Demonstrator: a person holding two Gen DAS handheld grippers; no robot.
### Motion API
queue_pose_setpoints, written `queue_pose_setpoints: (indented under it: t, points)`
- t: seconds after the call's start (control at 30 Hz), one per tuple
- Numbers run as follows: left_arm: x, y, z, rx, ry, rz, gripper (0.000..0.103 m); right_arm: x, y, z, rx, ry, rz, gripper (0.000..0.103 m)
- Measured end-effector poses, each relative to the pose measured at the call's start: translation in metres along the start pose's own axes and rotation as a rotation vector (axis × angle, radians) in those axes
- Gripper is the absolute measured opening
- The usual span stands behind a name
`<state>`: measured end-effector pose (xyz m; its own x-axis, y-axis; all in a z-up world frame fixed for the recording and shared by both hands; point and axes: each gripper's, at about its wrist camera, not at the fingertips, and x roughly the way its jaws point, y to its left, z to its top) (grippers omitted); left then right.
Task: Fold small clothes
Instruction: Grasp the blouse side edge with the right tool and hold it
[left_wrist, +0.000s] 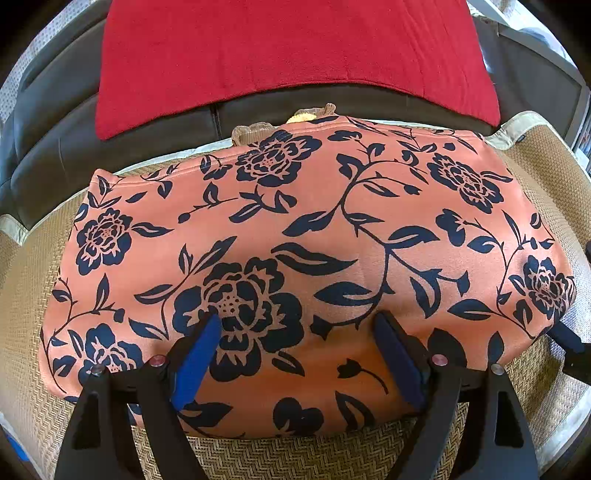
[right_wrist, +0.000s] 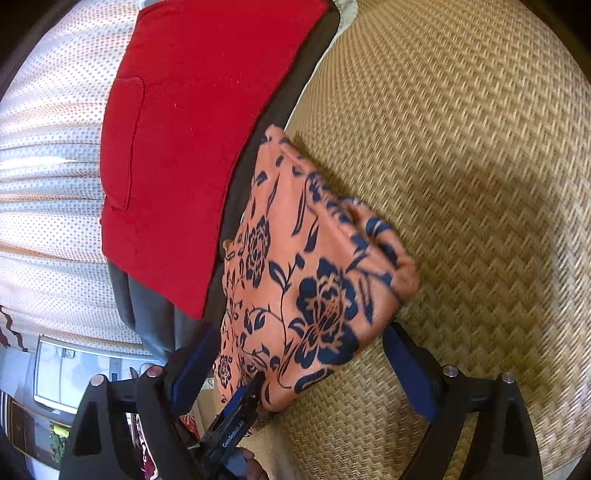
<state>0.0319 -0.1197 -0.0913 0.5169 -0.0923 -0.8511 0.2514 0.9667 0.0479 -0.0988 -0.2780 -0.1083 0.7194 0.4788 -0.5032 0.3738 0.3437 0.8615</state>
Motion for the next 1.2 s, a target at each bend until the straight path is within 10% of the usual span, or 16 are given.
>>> queue_pose_setpoints:
  t: [0.13,0.2,0.23,0.37,0.4,0.43,0.5,0.6,0.63,0.7,0.93,1.03,1.2]
  points:
    - [0.000,-0.001,0.002,-0.005,0.008,-0.002,0.086,0.015,0.015,0.011,-0.054,-0.035,-0.015,0.084]
    - [-0.006,0.001,0.006,-0.012,0.011,-0.008,0.085,0.023,0.023,0.022,-0.084,-0.050,-0.036,0.024]
    - [-0.011,0.003,0.009,-0.024,-0.002,-0.008,0.084,0.025,0.025,0.025,-0.088,-0.046,-0.055,0.021]
    - [-0.032,0.013,0.029,-0.082,-0.104,0.006,0.084,0.024,0.034,0.023,-0.141,-0.033,-0.055,0.026]
    - [-0.026,0.012,0.033,-0.079,-0.090,0.013,0.084,0.024,0.033,0.022,-0.141,-0.031,-0.064,0.037]
    - [-0.015,0.010,0.036,-0.066,-0.053,0.016,0.084,0.024,0.031,0.021,-0.135,-0.034,-0.071,0.069]
    - [0.007,0.004,0.035,-0.027,0.018,0.041,0.086,0.025,0.024,0.023,-0.094,-0.060,-0.060,0.090]
    - [0.011,0.001,0.031,-0.013,-0.006,0.066,0.086,0.029,0.022,0.031,-0.107,-0.058,-0.047,0.077]
    - [0.011,0.001,0.032,-0.016,-0.001,0.067,0.086,0.031,0.021,0.034,-0.112,-0.045,-0.048,0.044]
    - [0.010,0.001,0.033,-0.010,0.005,0.067,0.086,0.041,0.019,0.037,-0.112,-0.002,-0.082,0.018]
    - [0.010,-0.001,0.034,0.003,0.005,0.072,0.086,0.038,0.044,0.029,-0.227,-0.044,-0.113,0.024]
    - [0.005,0.002,0.036,0.000,0.009,0.059,0.085,0.049,0.030,0.029,-0.141,0.001,-0.084,0.079]
    - [-0.010,0.010,0.049,-0.016,-0.046,0.054,0.085,0.041,0.032,0.027,-0.155,-0.024,-0.063,0.082]
